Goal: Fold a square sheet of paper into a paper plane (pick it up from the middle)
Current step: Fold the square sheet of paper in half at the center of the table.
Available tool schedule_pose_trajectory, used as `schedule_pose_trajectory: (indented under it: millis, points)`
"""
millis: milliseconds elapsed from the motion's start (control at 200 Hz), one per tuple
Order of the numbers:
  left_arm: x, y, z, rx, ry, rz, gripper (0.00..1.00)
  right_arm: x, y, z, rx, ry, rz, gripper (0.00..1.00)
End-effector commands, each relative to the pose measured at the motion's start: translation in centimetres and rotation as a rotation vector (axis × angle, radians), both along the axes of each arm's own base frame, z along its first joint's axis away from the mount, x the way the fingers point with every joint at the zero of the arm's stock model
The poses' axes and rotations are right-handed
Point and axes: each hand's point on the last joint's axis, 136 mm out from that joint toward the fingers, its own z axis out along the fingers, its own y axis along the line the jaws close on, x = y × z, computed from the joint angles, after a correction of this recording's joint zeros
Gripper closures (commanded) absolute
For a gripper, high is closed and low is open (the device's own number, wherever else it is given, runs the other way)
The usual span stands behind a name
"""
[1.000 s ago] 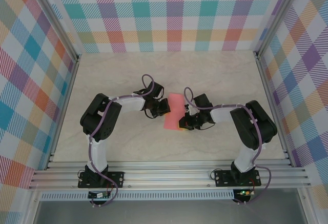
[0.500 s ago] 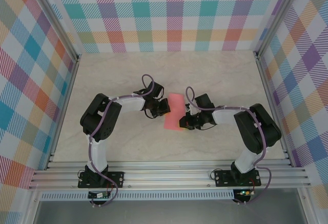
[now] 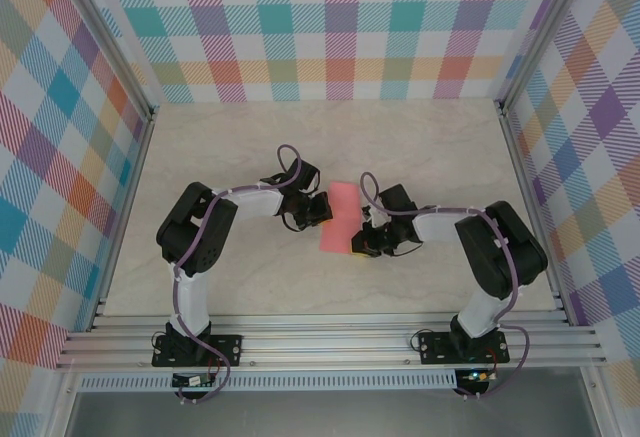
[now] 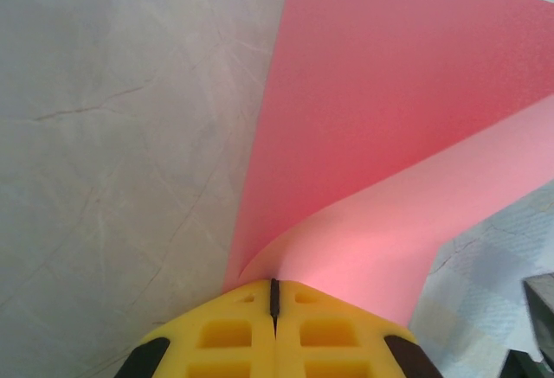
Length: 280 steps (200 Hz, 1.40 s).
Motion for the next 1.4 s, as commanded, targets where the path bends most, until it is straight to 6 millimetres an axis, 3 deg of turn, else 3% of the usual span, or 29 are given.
schedule_pose_trajectory:
  millis: [0,215,395,580,930,1060,1245,1395]
  points:
    - [-4.0,2.2,-5.5,0.141,0.153,-0.022,1.00,3.5,0.0,3.9,0.033,-0.100,-0.037,0.95]
    - [-4.1,2.3,-5.5,0.141,0.153,-0.027,1.00,9.8,-0.7,4.6,0.138,-0.113,-0.133,0.95]
    - [-4.1,2.3,-5.6,0.141,0.155,-0.029,1.00,12.7,-0.3,3.8,0.155,-0.101,-0.132,0.95]
    - [-4.2,2.2,-5.6,0.138,0.157,-0.031,1.00,13.2,-0.9,2.1,0.108,-0.089,-0.136,0.95]
    - [-4.4,2.3,-6.0,0.141,0.170,-0.036,1.00,12.3,-1.9,-1.9,0.018,-0.019,-0.142,0.94]
    - [-4.4,2.3,-6.0,0.140,0.170,-0.038,1.00,12.7,-1.9,-1.1,0.008,-0.016,-0.133,0.93]
    - [-4.4,2.3,-5.9,0.141,0.163,-0.042,1.00,14.4,-1.6,2.8,0.052,-0.099,-0.133,0.93]
    - [-4.5,2.3,-5.9,0.141,0.165,-0.042,1.00,15.6,-1.7,2.6,0.065,-0.097,-0.140,0.94]
